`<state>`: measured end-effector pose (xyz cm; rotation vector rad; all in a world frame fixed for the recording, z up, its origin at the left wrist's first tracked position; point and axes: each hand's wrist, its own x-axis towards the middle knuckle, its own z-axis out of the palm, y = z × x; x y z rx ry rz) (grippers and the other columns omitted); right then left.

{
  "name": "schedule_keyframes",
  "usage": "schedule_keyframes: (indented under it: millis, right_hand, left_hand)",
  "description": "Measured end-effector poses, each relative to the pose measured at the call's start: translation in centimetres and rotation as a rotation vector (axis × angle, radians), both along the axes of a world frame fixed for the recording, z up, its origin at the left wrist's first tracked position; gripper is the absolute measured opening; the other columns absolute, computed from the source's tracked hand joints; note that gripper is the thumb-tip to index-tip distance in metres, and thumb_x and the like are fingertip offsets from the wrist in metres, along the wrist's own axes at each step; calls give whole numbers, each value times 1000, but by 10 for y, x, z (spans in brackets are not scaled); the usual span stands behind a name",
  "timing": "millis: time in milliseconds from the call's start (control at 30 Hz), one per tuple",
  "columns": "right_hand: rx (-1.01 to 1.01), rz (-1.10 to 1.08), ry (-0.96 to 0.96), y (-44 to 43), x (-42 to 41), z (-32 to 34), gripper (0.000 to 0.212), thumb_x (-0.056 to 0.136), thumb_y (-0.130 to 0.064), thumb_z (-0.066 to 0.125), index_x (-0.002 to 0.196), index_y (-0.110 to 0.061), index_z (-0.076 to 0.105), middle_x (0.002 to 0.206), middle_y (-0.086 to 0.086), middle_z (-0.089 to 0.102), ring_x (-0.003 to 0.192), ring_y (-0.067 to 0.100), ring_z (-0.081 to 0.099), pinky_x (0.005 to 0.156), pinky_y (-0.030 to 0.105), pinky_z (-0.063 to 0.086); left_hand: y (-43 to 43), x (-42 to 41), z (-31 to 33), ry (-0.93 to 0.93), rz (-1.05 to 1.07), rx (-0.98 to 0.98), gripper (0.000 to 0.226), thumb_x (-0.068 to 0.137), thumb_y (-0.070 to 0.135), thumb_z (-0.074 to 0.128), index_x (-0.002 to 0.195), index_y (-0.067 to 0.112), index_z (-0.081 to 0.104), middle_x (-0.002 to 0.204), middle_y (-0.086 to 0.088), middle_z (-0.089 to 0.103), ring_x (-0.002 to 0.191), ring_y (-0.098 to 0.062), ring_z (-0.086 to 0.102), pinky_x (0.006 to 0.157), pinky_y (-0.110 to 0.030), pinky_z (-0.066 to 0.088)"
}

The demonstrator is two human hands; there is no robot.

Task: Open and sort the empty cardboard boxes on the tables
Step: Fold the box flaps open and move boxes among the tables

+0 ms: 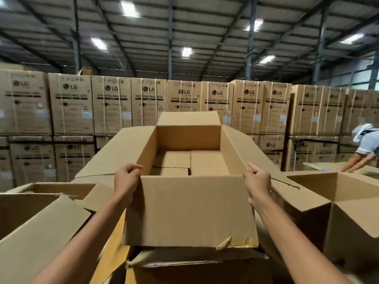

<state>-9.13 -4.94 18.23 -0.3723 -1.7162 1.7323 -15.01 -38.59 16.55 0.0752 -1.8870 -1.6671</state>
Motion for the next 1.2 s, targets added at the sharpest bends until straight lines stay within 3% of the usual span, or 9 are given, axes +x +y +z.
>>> schedule_keyframes:
  millis: [67,167,333,467,667,767,900,1033,1200]
  right_hand:
    - [44,33,-113,3,-27,-19,43,89,-10,64,131,-13,63,127,3,67,112,25,65,96,46,55]
    - [120,69,-257,7,-55,-58,15,85,-14,58,88,-12,73,92,13,73,83,27,68,67,32,51]
    - [386,61,-416,6,-81,-102,25,89,-12,59,65,-16,53,78,4,62,76,27,54,54,30,34]
    - [543,97,-561,19,-91,-118,12,90,-16,60,88,-10,71,88,8,68,76,25,58,59,27,43]
    - [745,181,-844,28,-76,-155,35,99,-13,40,127,0,55,125,22,59,108,36,59,81,33,51]
    - [751,181,-883,30,-72,-157,36,100,-11,38,130,2,54,132,24,56,114,37,58,84,33,51]
    - [689,232,-858,41,-72,-152,35,95,-11,46,126,2,57,123,21,60,100,33,61,76,32,54]
    - [536,321,-733,47,-78,-118,17,84,1,63,101,3,60,103,16,61,94,29,58,90,46,55]
    - [650,508,-779,38,-72,-68,36,88,3,63,124,4,61,124,17,58,112,35,59,82,39,56]
  left_hand:
    - [3,-17,-19,-71,61,-23,24,93,5,54,83,16,74,83,-1,67,77,-12,55,63,-25,41]
    - [4,-33,-54,-205,72,-71,27,92,5,53,78,16,74,83,-1,67,81,-16,57,68,-29,43]
    - [0,-48,-108,-405,22,-238,32,90,6,49,75,19,74,81,-5,70,81,-22,63,63,-28,45]
    - [6,-59,-112,-515,-87,-337,29,92,4,45,85,16,70,93,-6,69,91,-20,63,71,-29,50]
    - [14,-67,-106,-635,-228,-609,23,91,7,49,95,14,71,99,-3,66,98,-20,59,85,-29,48]
    - [18,-68,-103,-666,-288,-718,27,93,7,48,109,8,69,108,-6,61,102,-18,52,86,-27,40]
    - [20,-59,-93,-667,-391,-742,26,93,-1,43,85,5,67,92,-6,56,94,-21,53,82,-27,39]
    - [16,-42,-102,-721,-385,-698,19,99,5,46,104,-1,64,105,-12,56,88,-20,54,70,-28,40]
    - [8,-20,-120,-888,-419,-840,35,106,15,35,128,2,59,135,-13,57,125,-28,53,95,-29,39]
